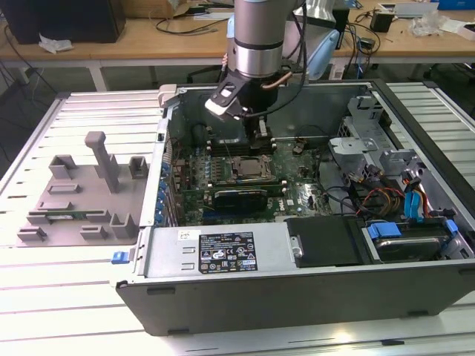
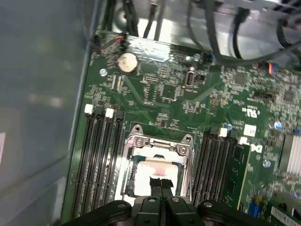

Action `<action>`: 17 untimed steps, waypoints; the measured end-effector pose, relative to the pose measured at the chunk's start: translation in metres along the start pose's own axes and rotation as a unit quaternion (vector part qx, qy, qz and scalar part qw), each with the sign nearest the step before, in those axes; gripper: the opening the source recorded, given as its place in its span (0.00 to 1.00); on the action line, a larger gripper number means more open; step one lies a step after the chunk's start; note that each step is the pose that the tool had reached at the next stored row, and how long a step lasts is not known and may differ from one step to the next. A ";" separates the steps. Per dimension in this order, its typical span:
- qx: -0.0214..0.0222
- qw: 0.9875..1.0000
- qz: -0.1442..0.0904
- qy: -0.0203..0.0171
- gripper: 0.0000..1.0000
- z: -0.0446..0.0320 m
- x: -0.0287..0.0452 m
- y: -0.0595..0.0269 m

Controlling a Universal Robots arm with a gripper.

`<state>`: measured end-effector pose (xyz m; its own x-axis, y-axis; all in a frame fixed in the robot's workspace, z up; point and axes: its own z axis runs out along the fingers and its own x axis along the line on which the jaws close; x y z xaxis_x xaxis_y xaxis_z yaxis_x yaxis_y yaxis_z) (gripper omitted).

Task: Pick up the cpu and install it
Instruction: 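Close the cpu cover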

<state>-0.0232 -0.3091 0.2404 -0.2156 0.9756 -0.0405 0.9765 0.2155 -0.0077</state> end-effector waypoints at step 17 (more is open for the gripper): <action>-0.010 0.967 -0.255 -0.002 0.11 0.0000 0.0000 0.0000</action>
<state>-0.0232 -0.3091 0.2403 -0.6687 0.7425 -0.0405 0.7433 0.6690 -0.0076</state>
